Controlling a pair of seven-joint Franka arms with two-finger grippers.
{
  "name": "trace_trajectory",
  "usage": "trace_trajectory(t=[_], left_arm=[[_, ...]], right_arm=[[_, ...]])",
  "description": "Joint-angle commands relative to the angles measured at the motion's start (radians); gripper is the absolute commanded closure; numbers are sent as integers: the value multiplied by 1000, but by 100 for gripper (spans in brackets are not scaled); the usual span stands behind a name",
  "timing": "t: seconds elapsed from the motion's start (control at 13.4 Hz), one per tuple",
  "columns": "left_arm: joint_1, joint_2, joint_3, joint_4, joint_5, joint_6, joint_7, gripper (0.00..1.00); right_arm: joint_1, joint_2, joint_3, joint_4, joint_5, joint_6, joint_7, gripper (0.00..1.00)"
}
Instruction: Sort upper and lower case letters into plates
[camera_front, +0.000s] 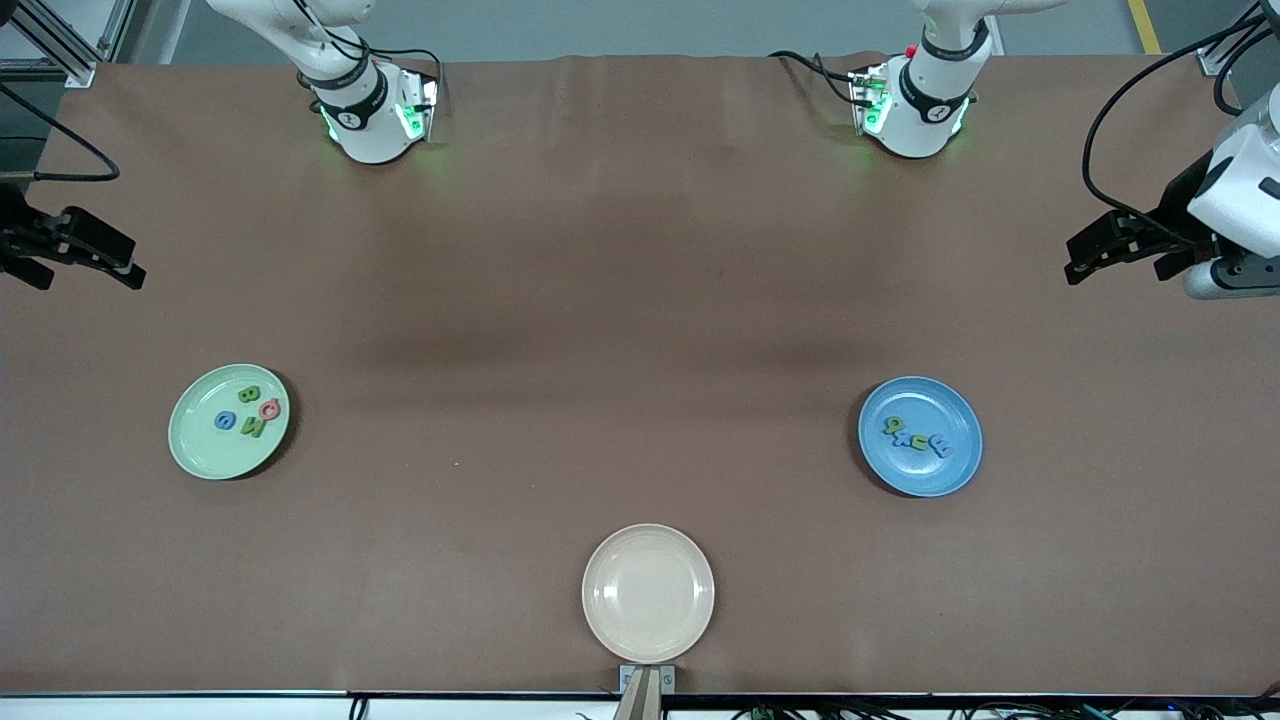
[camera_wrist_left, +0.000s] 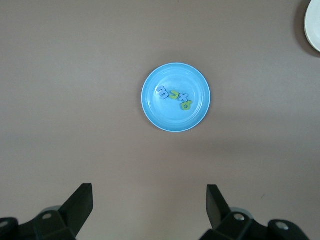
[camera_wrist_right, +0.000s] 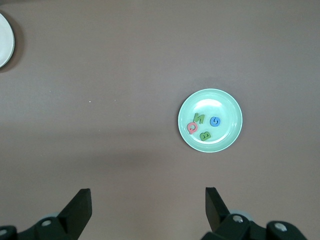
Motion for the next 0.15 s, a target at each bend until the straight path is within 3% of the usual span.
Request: trace_trajectory(t=[0.0, 0.07], left_arm=[[-2, -3, 2, 10, -7, -17, 21, 0], [-4, -3, 2, 10, -7, -17, 21, 0]], right_arm=[[-8, 3, 6, 2, -9, -5, 11, 0], [-8, 3, 6, 2, -9, -5, 11, 0]])
